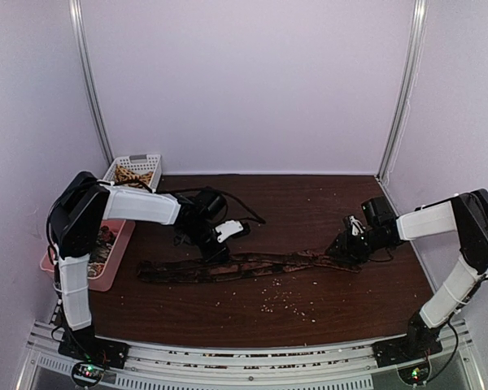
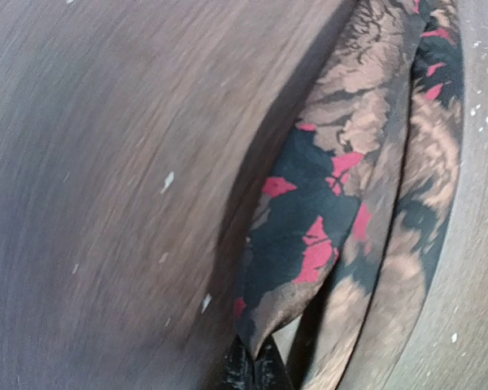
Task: Roll the ties
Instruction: Adjust the tie at the center of the board.
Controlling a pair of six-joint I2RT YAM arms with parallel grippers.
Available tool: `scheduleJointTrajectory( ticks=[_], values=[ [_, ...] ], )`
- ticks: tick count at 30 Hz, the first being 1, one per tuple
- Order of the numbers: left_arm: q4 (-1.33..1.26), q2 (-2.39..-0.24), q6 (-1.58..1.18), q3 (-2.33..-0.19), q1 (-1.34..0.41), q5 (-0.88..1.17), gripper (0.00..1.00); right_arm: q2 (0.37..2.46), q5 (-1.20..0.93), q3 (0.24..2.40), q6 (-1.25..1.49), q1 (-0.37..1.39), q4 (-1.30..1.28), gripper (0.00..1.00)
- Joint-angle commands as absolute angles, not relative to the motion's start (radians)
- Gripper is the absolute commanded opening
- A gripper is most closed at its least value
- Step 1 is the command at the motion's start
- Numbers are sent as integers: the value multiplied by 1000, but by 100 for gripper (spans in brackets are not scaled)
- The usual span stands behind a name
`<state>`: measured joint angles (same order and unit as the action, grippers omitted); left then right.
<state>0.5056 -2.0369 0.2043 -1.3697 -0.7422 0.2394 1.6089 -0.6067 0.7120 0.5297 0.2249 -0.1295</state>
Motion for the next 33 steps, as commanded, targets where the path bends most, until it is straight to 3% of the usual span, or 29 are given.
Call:
scheduleJointTrajectory(
  ticks=[1, 18, 33],
  values=[
    [485, -1964, 155, -1312, -720, 205, 0, 1612, -547, 667, 524, 223, -206, 44],
    [509, -1898, 82, -1152, -658, 138, 0, 1540, -520, 660, 517, 193, -243, 44],
    [502, -1907, 83, -1175, -658, 167, 0, 1348, -630, 603, 544, 210, -296, 47]
  ],
)
